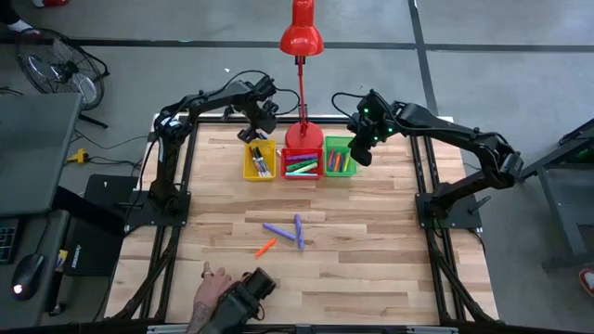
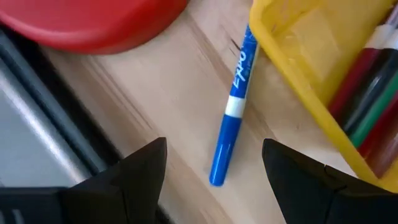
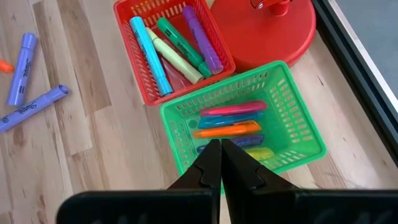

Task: Pick & Place Markers
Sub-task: Put the blue marker pen into the yellow bin

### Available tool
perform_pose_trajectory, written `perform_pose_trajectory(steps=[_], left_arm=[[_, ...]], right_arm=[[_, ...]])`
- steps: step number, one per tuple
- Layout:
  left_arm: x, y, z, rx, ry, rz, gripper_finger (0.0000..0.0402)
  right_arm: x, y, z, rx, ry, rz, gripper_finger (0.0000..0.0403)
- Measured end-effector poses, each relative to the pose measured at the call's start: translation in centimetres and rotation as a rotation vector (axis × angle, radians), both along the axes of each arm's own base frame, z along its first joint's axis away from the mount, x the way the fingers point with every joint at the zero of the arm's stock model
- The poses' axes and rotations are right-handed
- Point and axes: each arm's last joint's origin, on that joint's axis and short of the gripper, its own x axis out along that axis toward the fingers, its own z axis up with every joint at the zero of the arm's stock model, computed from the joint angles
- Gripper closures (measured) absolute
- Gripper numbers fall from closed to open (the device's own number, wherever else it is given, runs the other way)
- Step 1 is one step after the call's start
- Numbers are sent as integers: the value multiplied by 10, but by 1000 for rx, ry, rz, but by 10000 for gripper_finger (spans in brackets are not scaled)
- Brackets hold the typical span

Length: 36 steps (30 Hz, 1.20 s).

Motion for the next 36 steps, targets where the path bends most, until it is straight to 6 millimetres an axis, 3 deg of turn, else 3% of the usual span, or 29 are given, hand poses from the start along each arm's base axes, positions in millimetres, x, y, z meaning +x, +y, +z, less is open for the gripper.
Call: perform_pose_trajectory(steps=[7, 18, 36], left_arm=[[2, 2, -23, -51, 42, -22, 142], [2, 4, -23, -79, -8, -26, 147], [3, 5, -36, -130, -2, 9, 289]], right_arm=[[0, 0, 0, -4, -5, 0, 403], [2, -1, 1, -13, -21, -2, 403], [2, -1, 1, -9, -23, -3, 403]])
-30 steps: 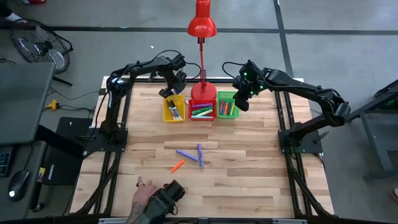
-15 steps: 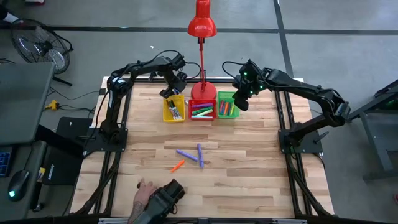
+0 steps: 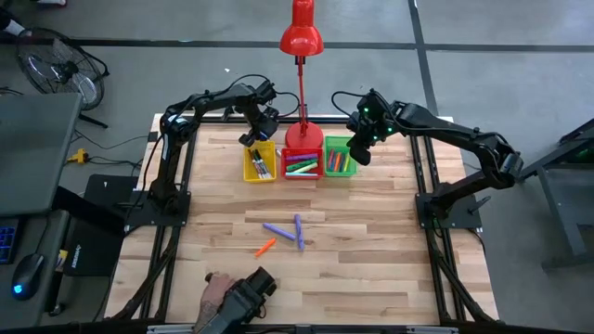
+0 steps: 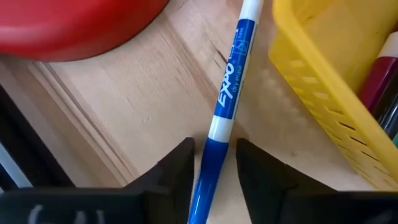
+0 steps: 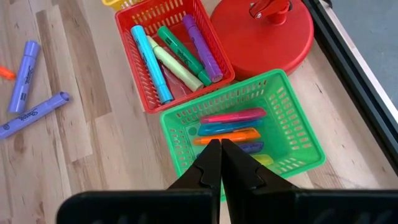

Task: Pick & Place Markers
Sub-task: Put the blue marker pen into the yellow bin

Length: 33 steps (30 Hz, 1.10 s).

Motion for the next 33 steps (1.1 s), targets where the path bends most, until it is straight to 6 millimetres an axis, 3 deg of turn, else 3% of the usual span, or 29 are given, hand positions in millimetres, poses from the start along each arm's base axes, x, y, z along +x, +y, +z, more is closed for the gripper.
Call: perform_pose_trajectory(steps=[14, 22, 33], left_arm=[[2, 0, -1, 13, 3, 14, 369], [1, 1, 0, 25, 33, 73, 369], [2, 19, 24, 139, 82, 157, 369]], right_arm=[[0, 0, 0, -4, 1, 4, 403], [-2, -4, 0, -8, 5, -14, 403], [-2, -3, 0, -3, 3, -17, 403]])
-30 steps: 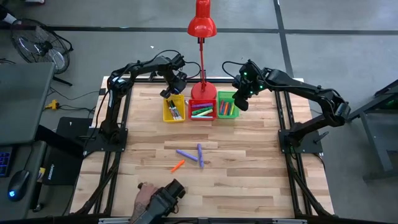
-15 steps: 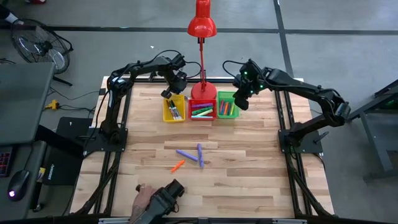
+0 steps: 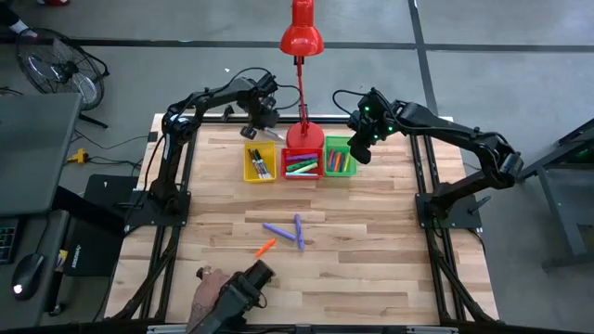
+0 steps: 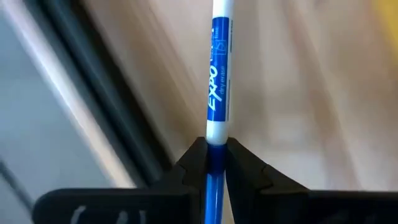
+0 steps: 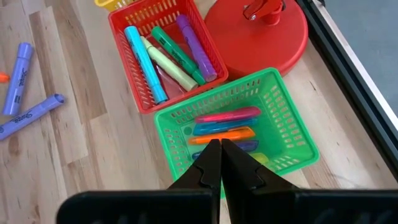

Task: Pick & Place Markers
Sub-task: Put the blue marker pen into the yellow bin

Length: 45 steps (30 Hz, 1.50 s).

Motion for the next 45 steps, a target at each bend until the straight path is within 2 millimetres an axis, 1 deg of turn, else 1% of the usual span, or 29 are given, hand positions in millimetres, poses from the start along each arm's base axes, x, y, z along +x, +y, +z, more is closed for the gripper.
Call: perform_pose_trajectory(steps=[3, 5, 7, 13, 20, 26, 28, 31, 34, 41, 45], left_arm=[[-9, 1, 8, -4, 20, 32, 369], [-11, 1, 17, 9, 4, 44, 369], [-16, -1, 26, 3, 19, 50, 369], [-29, -9, 58, 32, 3, 63, 369], [-41, -25, 97, 77, -32, 56, 369], [-51, -42, 123, 87, -40, 45, 369], [-50, -51, 129, 70, -43, 23, 369], [-46, -66, 136, 84, -7, -59, 369], [-37, -79, 139, 95, -6, -131, 369], [-10, -110, 139, 123, 17, -293, 369], [-1, -124, 139, 125, 41, -347, 369]], right_arm=[[0, 0, 0, 2, 3, -1, 403], [-1, 0, -1, 5, 11, -2, 403], [-1, 1, -1, 7, 13, -2, 403], [-1, 1, -1, 5, 12, 0, 403], [-1, 1, -1, 9, 19, 0, 403], [-7, 3, -4, -7, 108, -10, 403], [-10, 4, -4, -15, 135, -7, 403], [-15, 5, 0, -30, 136, 2, 403], [-21, 2, 3, -38, 131, -16, 403], [-37, -5, 10, -47, 121, -50, 403], [-43, -6, 14, -61, 115, -52, 403]])
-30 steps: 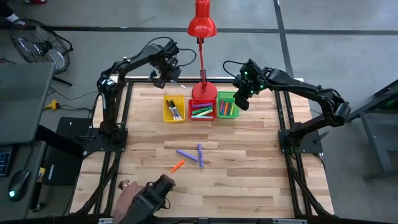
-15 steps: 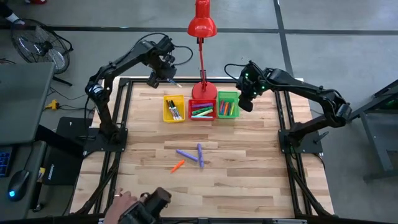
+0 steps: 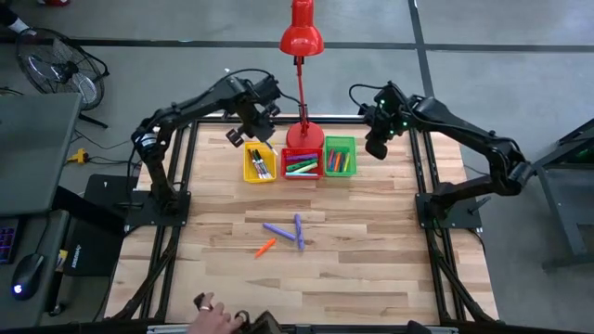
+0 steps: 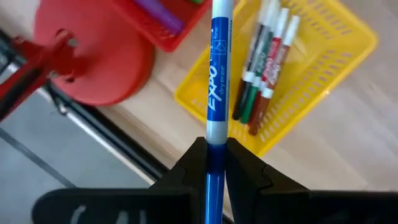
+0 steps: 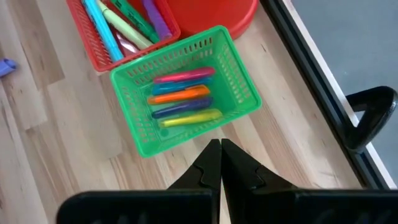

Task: Pick & Place Markers
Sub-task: Put the blue marker pen into the yellow bin

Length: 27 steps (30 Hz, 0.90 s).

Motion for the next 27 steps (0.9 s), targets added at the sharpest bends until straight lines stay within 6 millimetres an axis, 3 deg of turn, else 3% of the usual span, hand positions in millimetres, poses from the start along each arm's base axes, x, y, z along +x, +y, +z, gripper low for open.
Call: perform_pose_trajectory(steps=[6, 16, 19, 27], left_arm=[[6, -8, -17, 30, 120, -88, 369], [0, -29, -75, -22, 296, -207, 369], [1, -29, -88, 42, 319, -215, 369], [6, -27, -93, 101, 273, -215, 369]], right_arm=[[-3, 3, 4, -13, -14, 10, 403], [-3, 3, 4, -18, -4, 33, 403], [-3, 3, 4, -21, -3, 41, 403], [-3, 3, 4, -23, -3, 44, 403]])
